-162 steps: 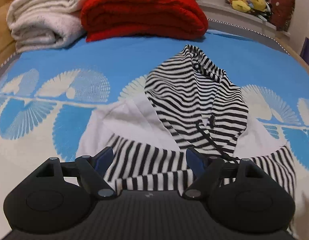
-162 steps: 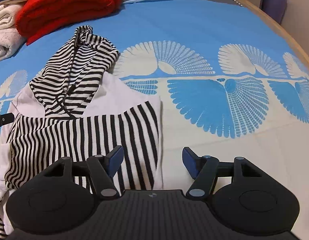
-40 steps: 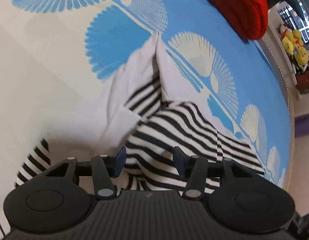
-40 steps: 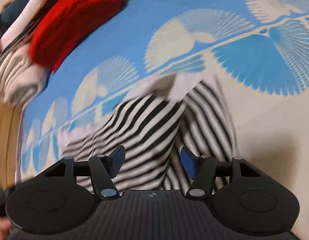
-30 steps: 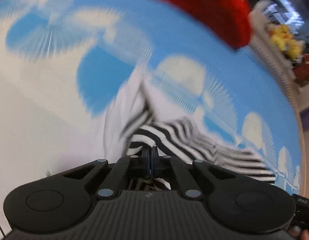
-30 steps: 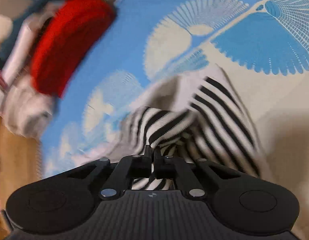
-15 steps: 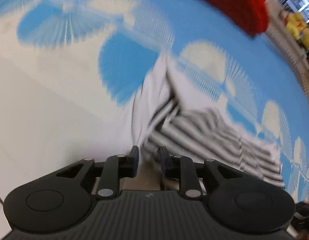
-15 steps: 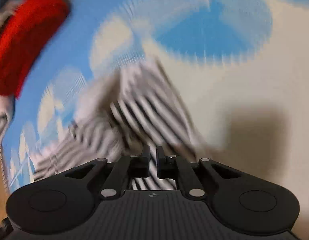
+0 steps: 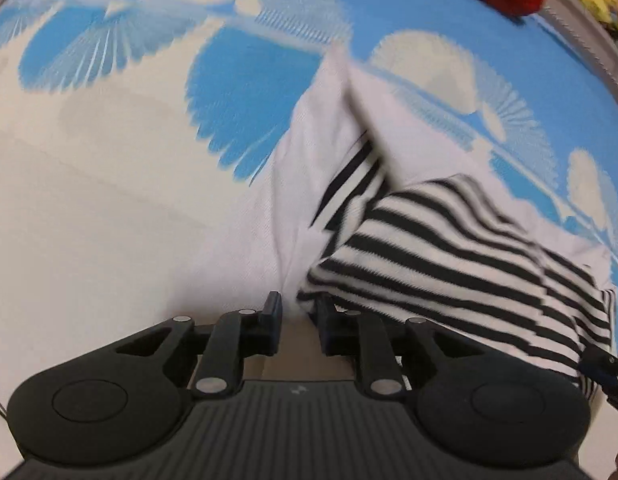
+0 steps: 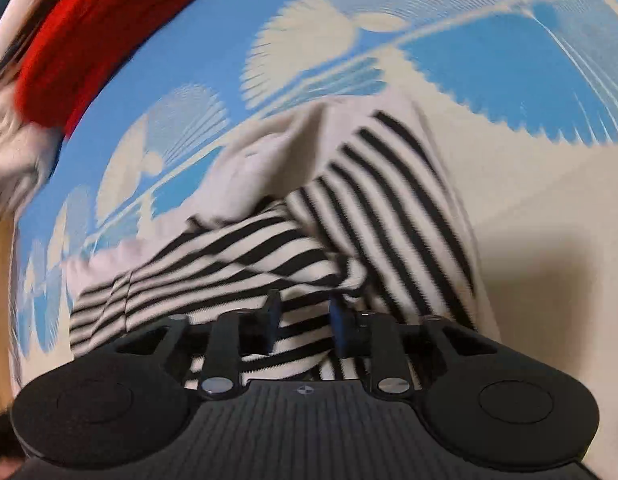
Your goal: Fold small clothes
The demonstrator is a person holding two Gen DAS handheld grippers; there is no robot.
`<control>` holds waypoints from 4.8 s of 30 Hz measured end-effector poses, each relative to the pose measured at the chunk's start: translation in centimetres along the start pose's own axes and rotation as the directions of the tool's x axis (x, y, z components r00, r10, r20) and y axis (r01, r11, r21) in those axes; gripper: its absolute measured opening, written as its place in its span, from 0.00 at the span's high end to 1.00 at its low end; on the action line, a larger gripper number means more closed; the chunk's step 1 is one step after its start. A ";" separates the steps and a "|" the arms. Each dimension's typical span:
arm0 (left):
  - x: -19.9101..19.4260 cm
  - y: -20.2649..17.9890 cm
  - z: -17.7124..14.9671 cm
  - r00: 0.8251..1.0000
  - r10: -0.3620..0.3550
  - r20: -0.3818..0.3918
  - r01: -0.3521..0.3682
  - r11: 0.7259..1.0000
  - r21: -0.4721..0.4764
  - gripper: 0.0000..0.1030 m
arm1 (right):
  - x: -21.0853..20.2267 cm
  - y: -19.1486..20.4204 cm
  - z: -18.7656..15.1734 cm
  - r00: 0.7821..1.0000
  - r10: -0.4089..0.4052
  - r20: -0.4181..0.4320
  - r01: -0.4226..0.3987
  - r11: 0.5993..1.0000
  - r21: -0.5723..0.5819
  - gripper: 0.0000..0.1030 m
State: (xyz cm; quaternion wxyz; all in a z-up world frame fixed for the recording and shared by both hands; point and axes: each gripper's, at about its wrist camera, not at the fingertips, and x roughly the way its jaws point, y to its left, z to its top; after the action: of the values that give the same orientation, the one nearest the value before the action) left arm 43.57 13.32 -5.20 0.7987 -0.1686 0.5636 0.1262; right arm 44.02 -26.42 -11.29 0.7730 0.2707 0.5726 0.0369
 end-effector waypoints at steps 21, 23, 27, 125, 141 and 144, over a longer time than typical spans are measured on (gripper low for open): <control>-3.5 -3.8 0.2 0.991 -0.087 0.096 0.073 0.987 0.146 0.77 | 1.8 9.0 -8.8 0.989 -0.076 -0.128 -0.008 0.833 -0.553 0.52; -2.8 -3.6 -0.1 0.994 -0.087 0.071 0.076 0.986 0.149 0.77 | 0.6 8.4 -8.0 0.995 -0.041 -0.096 -0.015 0.855 -0.518 0.52; -1.3 -3.0 -0.8 0.998 -0.062 0.020 0.058 0.986 0.155 0.74 | -0.8 7.6 -7.2 0.992 -0.087 0.087 0.121 0.814 -0.567 0.50; -8.5 10.7 -27.3 0.997 0.029 0.067 -0.028 1.000 -0.008 0.25 | -14.6 -14.7 -24.3 0.950 -0.267 0.162 0.302 0.919 -0.253 0.39; -6.9 9.7 -28.1 0.992 0.109 0.064 -0.114 0.990 0.084 0.22 | -13.8 -14.0 -25.7 0.948 -0.295 0.118 0.318 0.894 -0.315 0.35; -7.4 10.0 -28.2 0.994 0.082 0.076 -0.089 0.992 0.093 0.44 | -14.0 -14.2 -25.7 0.950 -0.290 0.113 0.311 0.900 -0.305 0.36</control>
State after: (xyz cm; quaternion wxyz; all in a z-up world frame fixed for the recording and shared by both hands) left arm 13.02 10.73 -8.19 0.8196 -0.1010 0.5466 0.1392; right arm 12.34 -34.02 -10.79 0.8210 0.0517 0.5686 0.0007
